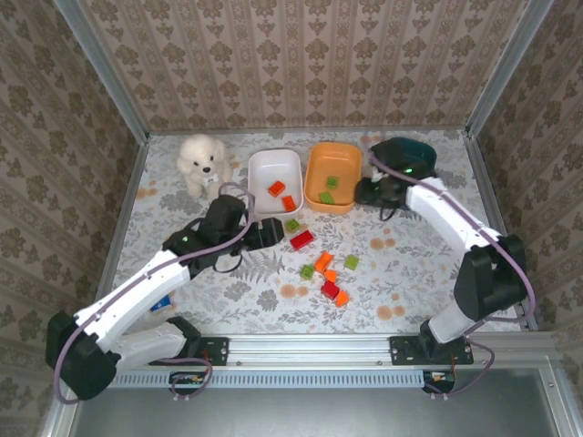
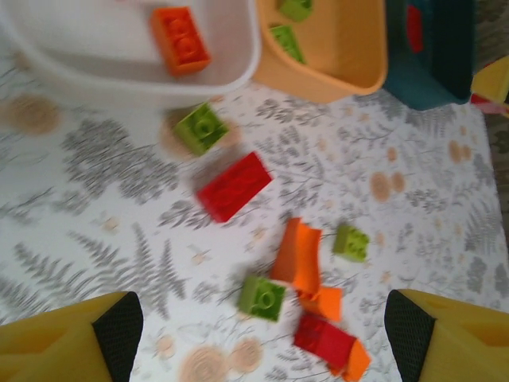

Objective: Sort the legos into containers by color

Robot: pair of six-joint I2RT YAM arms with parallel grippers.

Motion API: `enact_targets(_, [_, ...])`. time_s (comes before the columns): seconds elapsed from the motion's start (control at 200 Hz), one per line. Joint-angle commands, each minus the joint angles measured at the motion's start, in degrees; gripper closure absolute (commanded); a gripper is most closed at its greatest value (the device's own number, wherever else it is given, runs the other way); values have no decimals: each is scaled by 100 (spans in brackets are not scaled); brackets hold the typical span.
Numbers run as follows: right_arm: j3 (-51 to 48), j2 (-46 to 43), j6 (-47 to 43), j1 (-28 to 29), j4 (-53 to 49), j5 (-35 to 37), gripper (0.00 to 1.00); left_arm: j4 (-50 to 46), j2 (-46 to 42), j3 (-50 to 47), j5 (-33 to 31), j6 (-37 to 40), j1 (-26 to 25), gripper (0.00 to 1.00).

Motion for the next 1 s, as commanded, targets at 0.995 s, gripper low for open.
enact_targets(0.995, [2899, 2211, -352, -1499, -1251, 163, 31, -868, 2252, 1772, 113, 1574, -993, 19])
